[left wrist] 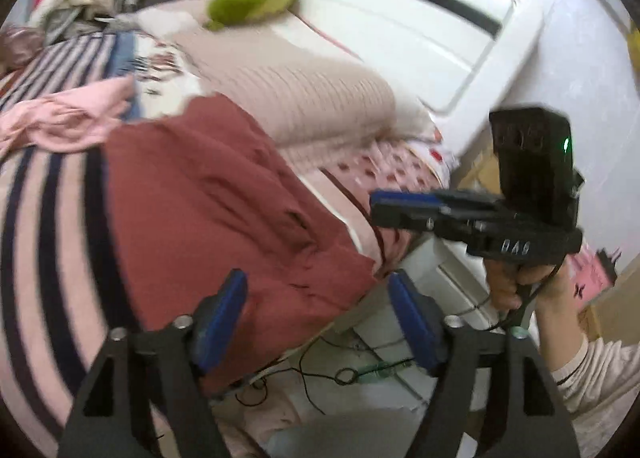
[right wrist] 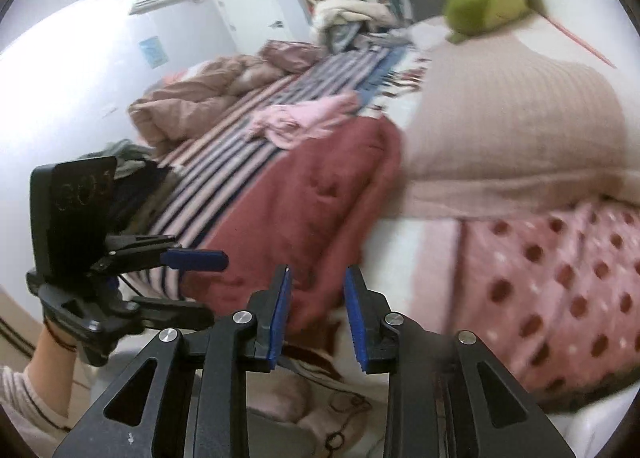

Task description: Fold small clothes

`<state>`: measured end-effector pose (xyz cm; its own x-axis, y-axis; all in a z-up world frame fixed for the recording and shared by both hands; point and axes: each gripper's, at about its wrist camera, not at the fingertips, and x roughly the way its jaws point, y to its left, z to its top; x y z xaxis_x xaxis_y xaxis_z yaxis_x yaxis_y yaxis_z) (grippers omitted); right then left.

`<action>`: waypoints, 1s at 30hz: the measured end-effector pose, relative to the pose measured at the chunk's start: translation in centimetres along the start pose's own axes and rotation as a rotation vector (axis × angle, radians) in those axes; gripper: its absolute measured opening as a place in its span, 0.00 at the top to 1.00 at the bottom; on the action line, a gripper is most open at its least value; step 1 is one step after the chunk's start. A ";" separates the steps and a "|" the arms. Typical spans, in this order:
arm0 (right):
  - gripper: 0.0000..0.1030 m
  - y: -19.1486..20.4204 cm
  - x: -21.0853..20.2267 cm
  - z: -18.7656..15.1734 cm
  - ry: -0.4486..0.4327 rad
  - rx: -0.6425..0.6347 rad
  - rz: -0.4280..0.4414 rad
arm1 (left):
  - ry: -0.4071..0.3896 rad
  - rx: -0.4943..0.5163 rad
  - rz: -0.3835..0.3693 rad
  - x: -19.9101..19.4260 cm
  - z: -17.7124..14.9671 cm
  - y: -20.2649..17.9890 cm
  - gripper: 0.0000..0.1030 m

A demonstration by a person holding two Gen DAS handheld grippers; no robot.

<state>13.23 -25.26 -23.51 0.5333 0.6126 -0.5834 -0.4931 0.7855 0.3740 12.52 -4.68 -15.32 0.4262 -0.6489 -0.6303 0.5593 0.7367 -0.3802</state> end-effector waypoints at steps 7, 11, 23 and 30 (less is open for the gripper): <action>0.76 0.3 6.5 -2.6 0.232 -0.049 -0.191 | -0.017 -0.146 0.114 -1.2 -1.6 5.3 0.23; 0.74 -0.9 4.9 -1.2 0.164 0.035 -0.107 | 0.001 -0.191 0.096 -0.1 -2.2 7.7 0.23; 0.91 -2.2 12.5 5.2 0.130 0.016 -0.152 | -0.015 -0.239 0.015 2.0 -0.5 9.1 0.23; 0.90 -6.4 11.4 4.7 0.163 0.154 -0.173 | 0.057 -0.249 -0.039 4.1 -1.1 9.0 0.23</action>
<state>25.73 -22.89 -29.21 0.4766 0.4558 -0.7517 -0.2875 0.8889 0.3566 18.52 -0.47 -22.06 0.3627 -0.6710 -0.6467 0.3792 0.7402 -0.5553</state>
